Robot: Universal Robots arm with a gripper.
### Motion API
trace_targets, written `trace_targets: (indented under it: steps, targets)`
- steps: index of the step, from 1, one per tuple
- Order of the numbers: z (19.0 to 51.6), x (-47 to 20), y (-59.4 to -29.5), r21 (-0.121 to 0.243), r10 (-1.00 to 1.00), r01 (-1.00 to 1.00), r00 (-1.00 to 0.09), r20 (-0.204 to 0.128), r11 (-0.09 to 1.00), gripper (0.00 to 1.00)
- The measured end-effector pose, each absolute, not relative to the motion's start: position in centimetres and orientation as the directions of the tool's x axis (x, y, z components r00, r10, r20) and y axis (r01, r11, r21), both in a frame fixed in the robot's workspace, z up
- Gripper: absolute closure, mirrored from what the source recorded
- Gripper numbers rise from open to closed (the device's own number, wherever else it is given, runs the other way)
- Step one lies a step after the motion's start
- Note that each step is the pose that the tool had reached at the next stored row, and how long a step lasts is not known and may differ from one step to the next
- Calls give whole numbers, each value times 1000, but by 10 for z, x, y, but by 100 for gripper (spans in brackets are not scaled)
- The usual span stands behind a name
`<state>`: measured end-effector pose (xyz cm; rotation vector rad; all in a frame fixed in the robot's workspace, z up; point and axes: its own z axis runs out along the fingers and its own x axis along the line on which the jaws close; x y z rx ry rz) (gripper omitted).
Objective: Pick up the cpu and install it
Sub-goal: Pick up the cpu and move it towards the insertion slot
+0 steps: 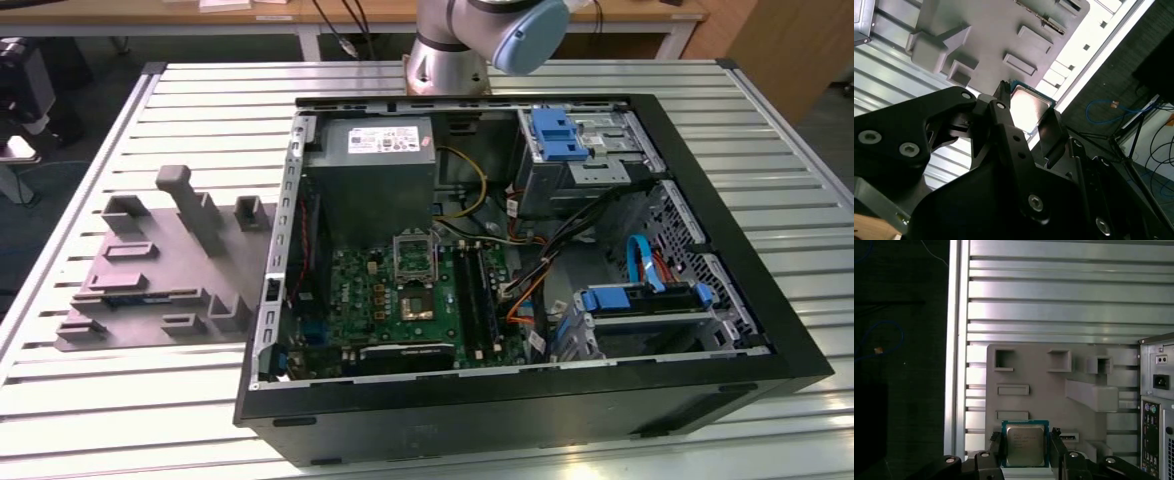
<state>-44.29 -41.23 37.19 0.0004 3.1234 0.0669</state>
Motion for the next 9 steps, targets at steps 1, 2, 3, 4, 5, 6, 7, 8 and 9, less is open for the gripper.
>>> trace_targets:
  steps: [1,2,3,4,5,6,7,8,9]
  targets:
    - [372,-442,-412,43,0,0,-1000,-18,999,53]
    - [372,-442,-412,43,1,0,-1000,-18,999,53]
    - [372,-441,-412,43,1,0,-1000,-18,999,53]
    - [372,-441,-412,43,1,0,-1000,-18,999,53]
    - [372,-441,-412,43,1,0,-1000,-18,999,53]
    - [372,-440,-412,43,0,0,-1000,-17,999,53]
    - [372,-440,-412,43,0,0,-1000,-18,999,53]
    - [372,-439,-412,43,0,0,-1000,-18,999,53]
    - [372,-439,-412,43,1,0,-1000,-18,999,53]
